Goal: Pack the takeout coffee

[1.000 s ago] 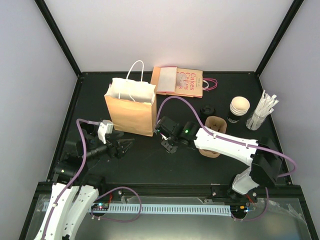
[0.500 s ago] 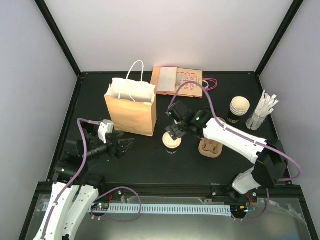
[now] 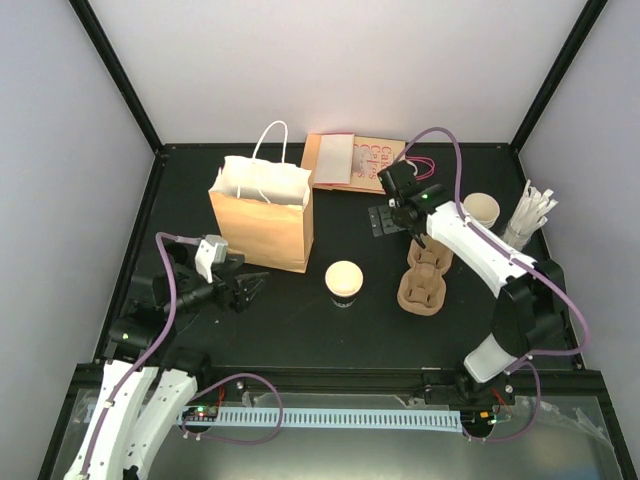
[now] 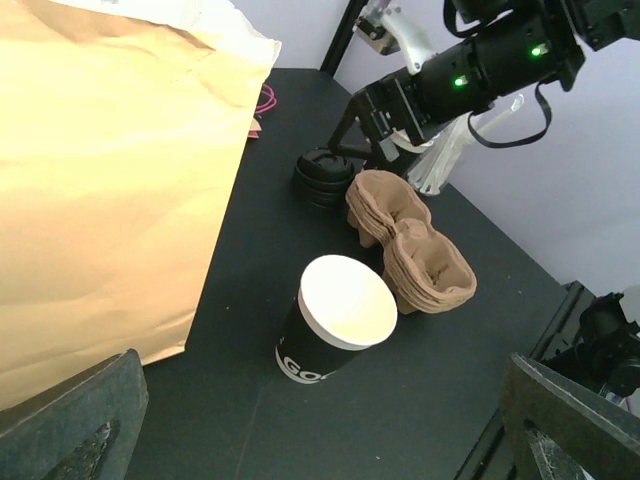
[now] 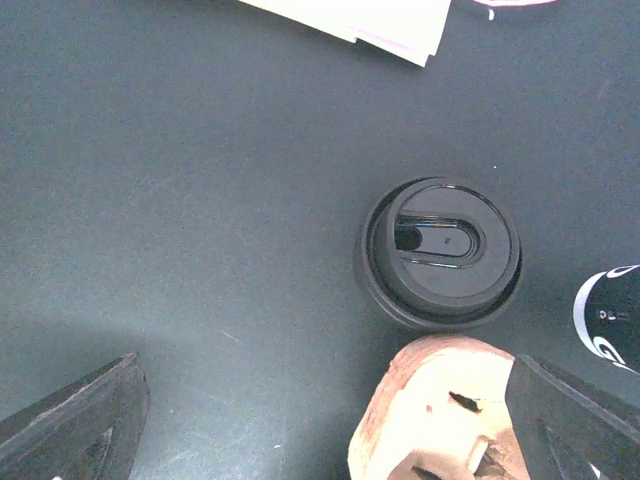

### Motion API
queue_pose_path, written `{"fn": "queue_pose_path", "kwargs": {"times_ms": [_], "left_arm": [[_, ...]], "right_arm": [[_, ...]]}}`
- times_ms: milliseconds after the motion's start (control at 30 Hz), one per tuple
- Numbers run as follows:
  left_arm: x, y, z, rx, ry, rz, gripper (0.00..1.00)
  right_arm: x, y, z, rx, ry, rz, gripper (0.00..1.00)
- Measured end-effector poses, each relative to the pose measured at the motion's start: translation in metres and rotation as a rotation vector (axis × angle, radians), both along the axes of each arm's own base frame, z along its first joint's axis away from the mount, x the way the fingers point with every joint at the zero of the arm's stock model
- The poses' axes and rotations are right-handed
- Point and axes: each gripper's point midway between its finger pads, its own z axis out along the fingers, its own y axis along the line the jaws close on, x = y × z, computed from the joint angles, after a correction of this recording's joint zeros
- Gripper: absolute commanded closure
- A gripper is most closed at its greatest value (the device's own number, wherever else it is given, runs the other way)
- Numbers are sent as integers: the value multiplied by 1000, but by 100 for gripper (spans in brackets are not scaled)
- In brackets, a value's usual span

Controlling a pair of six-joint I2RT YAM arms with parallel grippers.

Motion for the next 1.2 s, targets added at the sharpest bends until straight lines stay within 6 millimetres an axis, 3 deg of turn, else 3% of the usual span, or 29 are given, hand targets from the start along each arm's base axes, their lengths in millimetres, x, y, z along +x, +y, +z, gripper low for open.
{"fn": "queue_pose_path", "kwargs": {"times_ms": [200,867,1200], "left_arm": [[3,0,-1,0,-12,5,1],[2,1,-1,1,-21,10,1],[3,1,-1,1,-21,10,1]], "right_arm": [[10,-2,-15,-18,29,-51,0],[37,-18,-35,-55,68,-156,2],[49,-49,-60,-76,129,-241,3]]}}
